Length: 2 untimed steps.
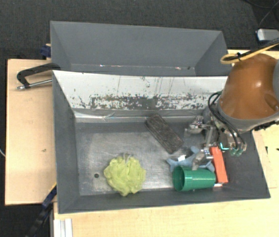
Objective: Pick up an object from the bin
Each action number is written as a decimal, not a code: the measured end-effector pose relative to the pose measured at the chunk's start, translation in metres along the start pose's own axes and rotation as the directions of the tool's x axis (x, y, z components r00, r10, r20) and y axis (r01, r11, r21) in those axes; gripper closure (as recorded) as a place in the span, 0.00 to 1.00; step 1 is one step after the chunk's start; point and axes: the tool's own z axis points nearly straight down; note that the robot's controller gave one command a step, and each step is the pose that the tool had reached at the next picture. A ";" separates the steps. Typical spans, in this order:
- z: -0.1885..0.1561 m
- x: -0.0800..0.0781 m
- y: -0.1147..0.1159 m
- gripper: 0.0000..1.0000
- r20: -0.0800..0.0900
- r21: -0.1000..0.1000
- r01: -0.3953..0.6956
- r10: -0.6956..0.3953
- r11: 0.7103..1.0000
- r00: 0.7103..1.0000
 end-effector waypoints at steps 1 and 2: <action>-0.004 -0.002 0.000 0.00 0.008 0.001 0.001 -0.001 1.000 1.000; 0.089 -0.024 -0.013 1.00 0.014 -0.006 -0.206 0.206 0.979 0.979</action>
Offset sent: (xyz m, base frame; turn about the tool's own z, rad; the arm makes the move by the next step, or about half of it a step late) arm 0.0194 -0.0157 -0.0938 0.2101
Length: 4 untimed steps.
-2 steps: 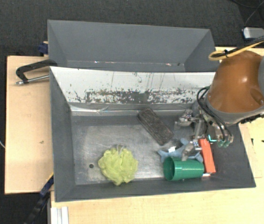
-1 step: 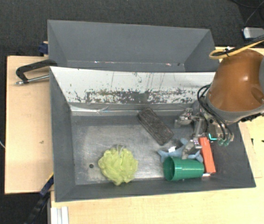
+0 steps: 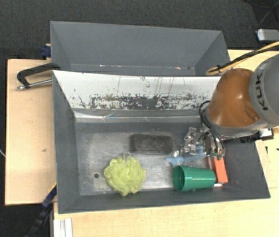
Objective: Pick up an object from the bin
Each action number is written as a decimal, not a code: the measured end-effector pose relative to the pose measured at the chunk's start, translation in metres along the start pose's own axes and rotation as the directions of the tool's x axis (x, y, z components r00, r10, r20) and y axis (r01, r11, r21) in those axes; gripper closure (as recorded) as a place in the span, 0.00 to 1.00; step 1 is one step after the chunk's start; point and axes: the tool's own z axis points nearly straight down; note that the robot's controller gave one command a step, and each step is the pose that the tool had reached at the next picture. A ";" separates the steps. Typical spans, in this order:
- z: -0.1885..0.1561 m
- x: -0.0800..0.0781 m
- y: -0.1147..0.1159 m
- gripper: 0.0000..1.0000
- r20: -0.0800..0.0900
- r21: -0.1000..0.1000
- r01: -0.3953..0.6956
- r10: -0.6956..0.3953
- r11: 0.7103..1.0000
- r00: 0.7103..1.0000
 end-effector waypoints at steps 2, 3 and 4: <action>-0.001 -0.020 -0.019 1.00 -0.004 -0.002 0.042 -0.042 0.999 0.999; -0.048 -0.023 -0.020 1.00 -0.010 0.002 0.084 -0.084 0.996 0.996; -0.074 -0.028 -0.018 1.00 0.003 0.004 0.090 -0.090 0.996 0.996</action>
Offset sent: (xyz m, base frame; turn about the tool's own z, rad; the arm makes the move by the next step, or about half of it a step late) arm 0.0352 -0.0637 0.0024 -0.0870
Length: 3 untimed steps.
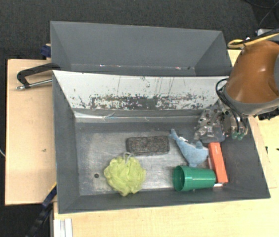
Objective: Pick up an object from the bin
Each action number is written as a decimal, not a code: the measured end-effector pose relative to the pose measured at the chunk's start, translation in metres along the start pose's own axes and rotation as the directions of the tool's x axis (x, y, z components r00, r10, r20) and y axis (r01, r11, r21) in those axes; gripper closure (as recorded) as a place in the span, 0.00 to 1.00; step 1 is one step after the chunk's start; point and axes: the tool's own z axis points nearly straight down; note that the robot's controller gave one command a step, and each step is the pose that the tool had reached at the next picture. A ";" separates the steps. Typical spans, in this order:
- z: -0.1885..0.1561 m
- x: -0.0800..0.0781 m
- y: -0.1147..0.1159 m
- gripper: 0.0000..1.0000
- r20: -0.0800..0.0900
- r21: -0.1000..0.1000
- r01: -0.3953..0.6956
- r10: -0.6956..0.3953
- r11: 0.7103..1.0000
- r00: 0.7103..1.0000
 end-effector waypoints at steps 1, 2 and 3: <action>-0.031 0.002 0.000 1.00 -0.016 -0.001 -0.003 0.003 1.000 1.000; 0.022 -0.012 0.013 0.00 -0.008 0.001 -0.165 0.165 0.986 0.986; 0.026 -0.012 0.015 0.00 -0.011 0.001 -0.166 0.166 0.986 0.986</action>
Offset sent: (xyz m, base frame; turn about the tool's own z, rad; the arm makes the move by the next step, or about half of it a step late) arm 0.0132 0.0122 -0.0264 0.1680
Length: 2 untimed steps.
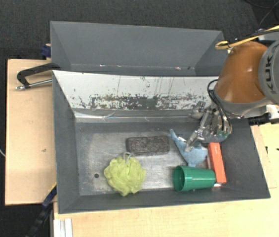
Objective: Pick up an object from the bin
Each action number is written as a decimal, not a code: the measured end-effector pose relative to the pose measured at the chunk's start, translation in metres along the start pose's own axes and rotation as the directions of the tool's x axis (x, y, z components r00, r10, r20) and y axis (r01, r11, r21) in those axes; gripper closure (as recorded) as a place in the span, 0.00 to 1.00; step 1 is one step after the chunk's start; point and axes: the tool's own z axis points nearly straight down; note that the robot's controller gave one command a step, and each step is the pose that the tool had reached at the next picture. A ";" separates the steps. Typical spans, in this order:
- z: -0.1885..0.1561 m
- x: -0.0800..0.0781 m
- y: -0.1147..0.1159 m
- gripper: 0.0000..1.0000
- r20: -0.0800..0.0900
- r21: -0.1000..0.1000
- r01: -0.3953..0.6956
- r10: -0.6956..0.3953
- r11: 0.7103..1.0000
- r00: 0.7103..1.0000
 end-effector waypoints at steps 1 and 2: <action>0.047 0.003 0.036 1.00 0.002 -0.001 -0.070 0.070 0.998 0.998; 0.047 0.003 0.036 1.00 0.002 0.000 -0.071 0.071 0.998 0.998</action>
Offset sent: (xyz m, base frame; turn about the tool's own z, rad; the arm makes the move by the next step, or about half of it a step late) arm 0.0000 0.0000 0.0000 0.0000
